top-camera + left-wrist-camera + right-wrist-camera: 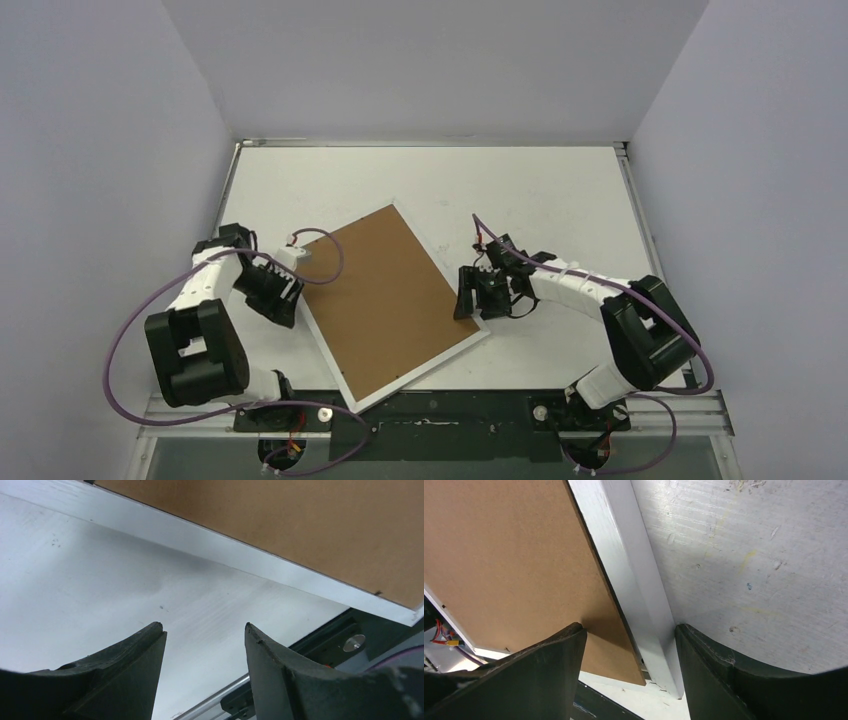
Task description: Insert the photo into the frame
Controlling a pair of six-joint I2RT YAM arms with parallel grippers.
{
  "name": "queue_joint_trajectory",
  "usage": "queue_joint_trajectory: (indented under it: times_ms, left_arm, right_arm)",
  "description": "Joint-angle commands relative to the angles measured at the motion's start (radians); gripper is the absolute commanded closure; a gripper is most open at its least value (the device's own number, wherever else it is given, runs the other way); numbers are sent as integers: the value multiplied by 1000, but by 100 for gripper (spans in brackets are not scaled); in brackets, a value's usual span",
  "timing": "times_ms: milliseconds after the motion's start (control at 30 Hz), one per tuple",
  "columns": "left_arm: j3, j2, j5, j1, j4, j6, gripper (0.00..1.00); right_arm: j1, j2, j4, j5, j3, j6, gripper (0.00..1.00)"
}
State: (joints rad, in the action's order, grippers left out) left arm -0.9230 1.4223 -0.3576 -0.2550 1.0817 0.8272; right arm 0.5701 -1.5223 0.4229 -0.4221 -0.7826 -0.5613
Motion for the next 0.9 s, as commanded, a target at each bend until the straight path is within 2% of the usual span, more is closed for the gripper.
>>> queue_joint_trajectory:
  times_ms: [0, 200, 333, 433, 600, 733, 867]
  left_arm:
    - [65, 6, 63, 33, -212, -23, 43]
    - [33, 150, 125, 141, -397, -173, 43]
    - [-85, 287, 153, 210, -443, -232, 43]
    - [-220, 385, 162, 232, -443, -271, 43]
    - [-418, 446, 150, 219, -389, -308, 44]
    - [-519, 415, 56, 195, -290, -350, 43]
    - [-505, 388, -10, 195, -231, -393, 42]
  right_arm:
    - [15, -9, -90, -38, 43, -38, 34]
    - [66, 42, -188, -52, 152, -157, 34]
    - [142, 40, -241, -48, 186, -214, 32]
    - [143, 31, -220, -59, 146, -182, 30]
    - [17, 18, -91, -98, 3, -60, 28]
    - [-135, -29, -9, -138, -151, 57, 26]
    - [-228, -101, -115, -176, -242, 29, 27]
